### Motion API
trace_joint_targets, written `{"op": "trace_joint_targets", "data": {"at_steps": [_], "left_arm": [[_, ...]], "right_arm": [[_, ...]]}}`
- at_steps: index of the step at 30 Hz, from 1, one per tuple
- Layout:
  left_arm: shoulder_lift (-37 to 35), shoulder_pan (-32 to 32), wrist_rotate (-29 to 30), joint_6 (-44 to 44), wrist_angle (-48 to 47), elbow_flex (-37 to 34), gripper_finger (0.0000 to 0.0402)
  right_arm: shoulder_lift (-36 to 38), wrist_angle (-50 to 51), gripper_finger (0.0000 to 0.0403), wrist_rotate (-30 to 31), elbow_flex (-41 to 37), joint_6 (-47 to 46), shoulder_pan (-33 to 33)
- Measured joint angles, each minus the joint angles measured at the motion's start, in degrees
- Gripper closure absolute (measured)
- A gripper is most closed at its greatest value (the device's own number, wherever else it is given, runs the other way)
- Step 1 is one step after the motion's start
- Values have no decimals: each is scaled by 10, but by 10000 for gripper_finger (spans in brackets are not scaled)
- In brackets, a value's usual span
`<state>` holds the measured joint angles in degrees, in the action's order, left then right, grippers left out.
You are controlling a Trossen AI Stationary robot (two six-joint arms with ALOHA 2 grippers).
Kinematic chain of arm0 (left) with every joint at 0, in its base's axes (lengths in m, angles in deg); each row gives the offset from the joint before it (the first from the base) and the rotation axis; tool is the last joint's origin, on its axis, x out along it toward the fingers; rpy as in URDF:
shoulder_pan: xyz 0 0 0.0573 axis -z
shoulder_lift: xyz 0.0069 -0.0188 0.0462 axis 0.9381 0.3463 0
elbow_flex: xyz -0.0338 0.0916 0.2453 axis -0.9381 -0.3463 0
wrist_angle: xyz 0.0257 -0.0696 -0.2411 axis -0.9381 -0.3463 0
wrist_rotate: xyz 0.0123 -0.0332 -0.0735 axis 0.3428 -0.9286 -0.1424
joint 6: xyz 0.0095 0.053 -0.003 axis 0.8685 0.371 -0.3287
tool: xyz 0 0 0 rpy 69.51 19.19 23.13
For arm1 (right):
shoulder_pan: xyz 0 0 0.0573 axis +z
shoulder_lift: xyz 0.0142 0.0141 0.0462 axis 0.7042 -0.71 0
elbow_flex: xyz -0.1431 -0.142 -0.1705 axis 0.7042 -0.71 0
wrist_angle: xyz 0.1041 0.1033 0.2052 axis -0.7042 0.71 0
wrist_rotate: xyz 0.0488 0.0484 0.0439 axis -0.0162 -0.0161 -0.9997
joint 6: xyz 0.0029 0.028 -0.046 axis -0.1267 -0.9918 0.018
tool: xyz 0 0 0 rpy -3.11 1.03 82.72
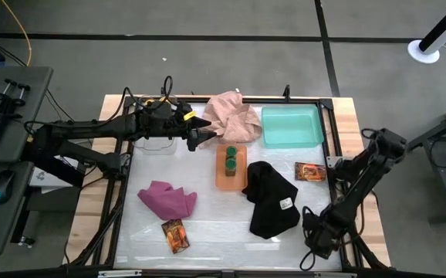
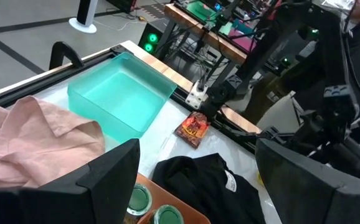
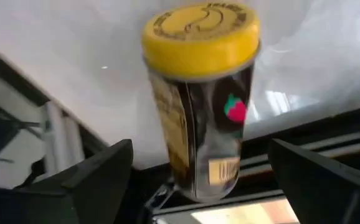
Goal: Sort spices by type
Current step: Put the yellow seasoning bottle into the transparent bin
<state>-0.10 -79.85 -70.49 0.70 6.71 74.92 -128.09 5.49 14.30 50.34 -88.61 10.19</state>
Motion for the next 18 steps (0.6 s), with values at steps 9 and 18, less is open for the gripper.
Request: {"op": "trace_joint_targets", "data": {"at_steps": [9, 18], "left_arm": [[0, 0, 1, -16, 0, 0, 96], [0, 0, -11, -29, 3, 0, 96]], "right_arm": [[-111, 0, 36, -60, 0, 39, 0], [-159, -18, 78, -120, 8, 65, -9]]}}
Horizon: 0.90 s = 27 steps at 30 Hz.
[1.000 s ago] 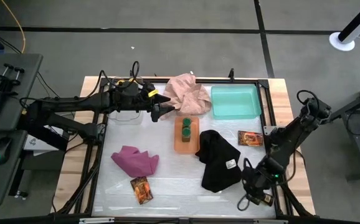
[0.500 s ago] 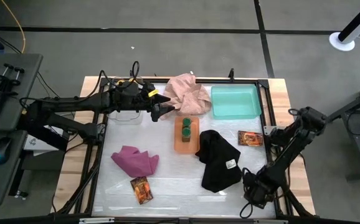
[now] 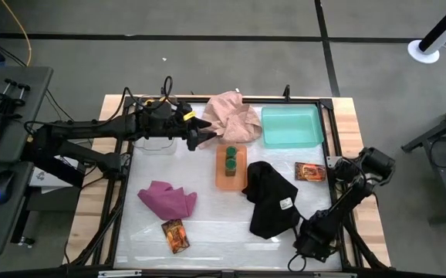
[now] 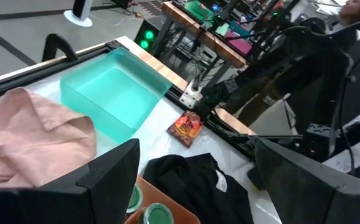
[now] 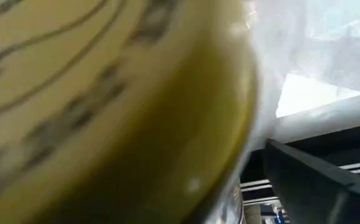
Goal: Sort spices by type
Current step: Put the yellow seasoning bottle into the transparent bin
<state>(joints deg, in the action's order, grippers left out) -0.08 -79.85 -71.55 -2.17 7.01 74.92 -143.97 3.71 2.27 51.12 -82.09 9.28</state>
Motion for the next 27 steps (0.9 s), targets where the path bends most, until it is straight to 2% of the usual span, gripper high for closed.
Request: {"op": "trace_joint_targets", "data": {"at_steps": [5, 6, 10, 13, 19, 22, 27], "left_arm": [[0, 0, -8, 38, -1, 16, 96], [0, 0, -12, 53, -1, 24, 96], [-10, 0, -15, 127, -11, 54, 96], [-19, 0, -11, 199, -42, 81, 96], [-13, 45, 62, 420, -95, 122, 96], [3, 92, 98, 532, -97, 123, 96], [42, 160, 187, 671, -92, 123, 96]], "right_arm": [[9, 66, 199, 36, 33, 41, -13], [15, 82, 209, 45, 44, 52, -18], [49, 141, 209, 121, 101, 104, -42], [82, 192, 209, 214, 154, 155, -79], [145, 208, 209, 401, 236, 302, -215], [152, 192, 209, 438, 266, 392, -303], [150, 102, 209, 429, 298, 525, -420]]}}
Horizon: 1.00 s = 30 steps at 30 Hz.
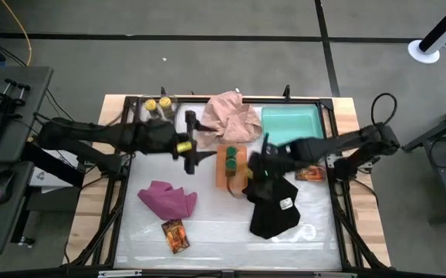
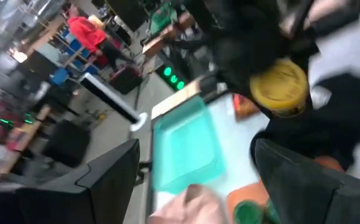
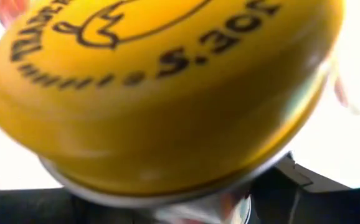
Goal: Sort spices by type
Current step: Put the yellow seasoning bottle into the transparent bin
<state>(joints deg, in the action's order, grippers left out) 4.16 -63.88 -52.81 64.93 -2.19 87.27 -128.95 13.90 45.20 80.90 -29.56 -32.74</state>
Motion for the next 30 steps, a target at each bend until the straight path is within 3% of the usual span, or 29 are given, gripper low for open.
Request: {"op": "trace_joint_targets", "data": {"at_steps": [4, 10, 19, 23, 26, 30], "left_arm": [[32, 31, 56, 63, -1, 0, 96], [63, 44, 43, 56, 36, 0, 96], [56, 3, -3, -241, 51, -1, 96], [49, -28, -94, -337, 55, 0, 96], [56, -44, -147, -396, 41, 0, 96], [56, -46, -165, -415, 33, 0, 96]], "right_arm": [[0, -90, 209, -53, 13, 51, -60], [-7, -139, 209, -106, 14, 92, -92], [-17, -202, 209, -61, 14, 111, -99], [-28, -212, 209, -54, 14, 131, -99], [-36, -232, 209, -44, 14, 140, -99], [-38, -255, 209, -43, 14, 152, -99]]}}
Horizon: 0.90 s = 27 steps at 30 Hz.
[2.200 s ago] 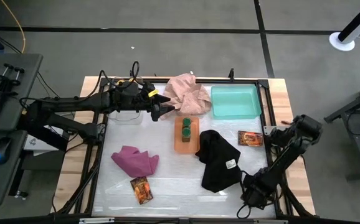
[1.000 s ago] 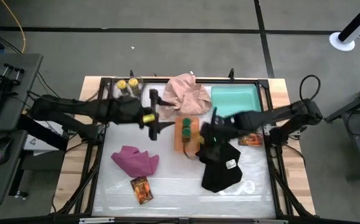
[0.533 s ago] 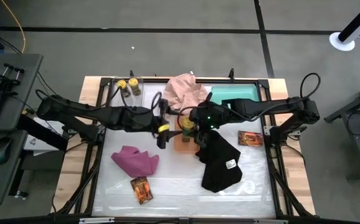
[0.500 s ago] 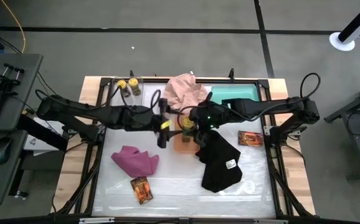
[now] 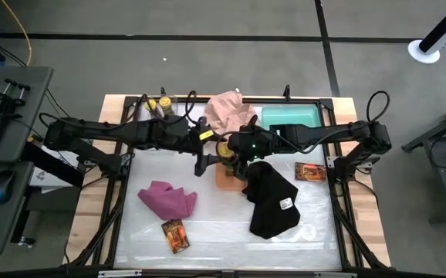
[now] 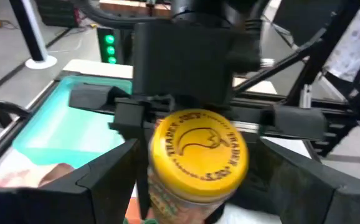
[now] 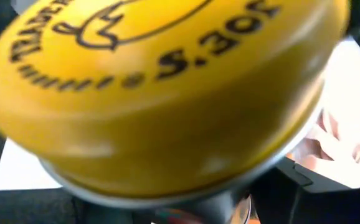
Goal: Sort spices by type
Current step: Put the yellow seasoning bottle into the transparent bin
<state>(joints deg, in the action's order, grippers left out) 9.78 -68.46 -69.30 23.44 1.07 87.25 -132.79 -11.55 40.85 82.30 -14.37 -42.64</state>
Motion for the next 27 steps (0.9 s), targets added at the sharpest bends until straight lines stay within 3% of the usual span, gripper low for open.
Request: {"op": "trace_joint_targets", "data": {"at_steps": [15, 19, 24, 27], "left_arm": [[4, 23, 52, 38, 9, 0, 102], [10, 23, 52, 39, 4, 0, 138], [16, 23, 55, 55, 5, 0, 212], [15, 23, 59, 59, 10, 0, 219]], "right_arm": [[0, -32, 209, 6, 0, 18, 1], [0, -45, 209, 5, 0, 19, 1], [0, -50, 209, -6, 0, 11, 1], [1, -50, 187, -6, 0, 3, 2]]}}
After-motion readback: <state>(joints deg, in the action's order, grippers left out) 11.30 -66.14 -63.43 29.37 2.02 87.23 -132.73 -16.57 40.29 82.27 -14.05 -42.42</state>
